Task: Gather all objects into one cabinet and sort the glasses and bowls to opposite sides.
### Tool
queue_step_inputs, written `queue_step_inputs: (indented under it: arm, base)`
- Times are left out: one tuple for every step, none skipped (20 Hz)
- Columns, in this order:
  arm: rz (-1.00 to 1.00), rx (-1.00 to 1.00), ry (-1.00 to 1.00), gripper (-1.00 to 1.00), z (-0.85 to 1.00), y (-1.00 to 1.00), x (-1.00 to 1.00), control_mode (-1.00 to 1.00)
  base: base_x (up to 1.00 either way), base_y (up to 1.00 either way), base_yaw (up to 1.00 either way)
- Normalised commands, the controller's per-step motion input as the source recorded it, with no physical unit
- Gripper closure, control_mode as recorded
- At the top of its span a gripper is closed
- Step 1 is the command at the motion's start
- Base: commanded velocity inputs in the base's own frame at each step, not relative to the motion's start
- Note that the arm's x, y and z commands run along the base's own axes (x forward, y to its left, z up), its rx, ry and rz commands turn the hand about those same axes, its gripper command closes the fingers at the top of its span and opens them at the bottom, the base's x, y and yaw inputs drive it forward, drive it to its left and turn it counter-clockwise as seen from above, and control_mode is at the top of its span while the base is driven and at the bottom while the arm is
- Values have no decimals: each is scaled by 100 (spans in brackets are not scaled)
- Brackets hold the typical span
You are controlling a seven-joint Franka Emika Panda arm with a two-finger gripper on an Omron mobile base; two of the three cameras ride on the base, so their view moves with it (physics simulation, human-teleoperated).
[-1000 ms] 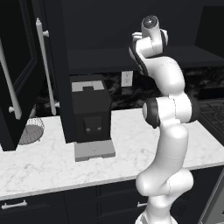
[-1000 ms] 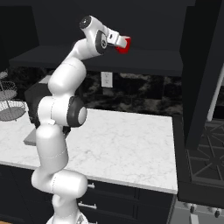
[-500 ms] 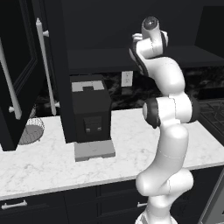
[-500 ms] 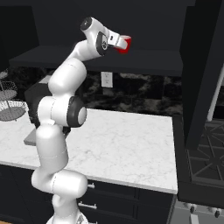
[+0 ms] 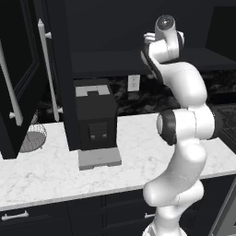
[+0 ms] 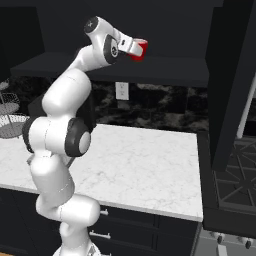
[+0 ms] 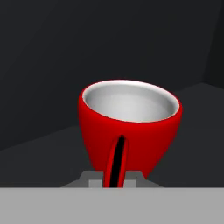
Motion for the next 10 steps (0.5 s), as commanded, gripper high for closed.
queue_step_inputs:
  arm:
    - [0, 0, -14, 100, -19, 0, -100, -100]
    - [0, 0, -13, 100, -17, 0, -100, -100]
    - [0, 0, -13, 100, -17, 0, -100, -100]
    - [0, 0, -13, 100, -15, 0, -100, -100]
    - [0, 0, -13, 100, -8, 0, -100, -100]
    - [1, 0, -11, 100, 0, 0, -100, -100]
    - [3, 0, -11, 100, 0, 0, -100, -100]
    - [7, 0, -9, 100, 0, 0, -100, -100]
    - [11, 0, -6, 100, 0, 3, -100, -100]
    - [12, 0, -5, 100, 0, 4, -100, -100]
  base:
    - [0, 0, 0]
    - [0, 0, 0]
    - [0, 0, 0]
    - [0, 0, 0]
    - [0, 0, 0]
    - [0, 0, 0]
    - [0, 0, 0]
    - [0, 0, 0]
    - [0, 0, 0]
    - [0, 0, 0]
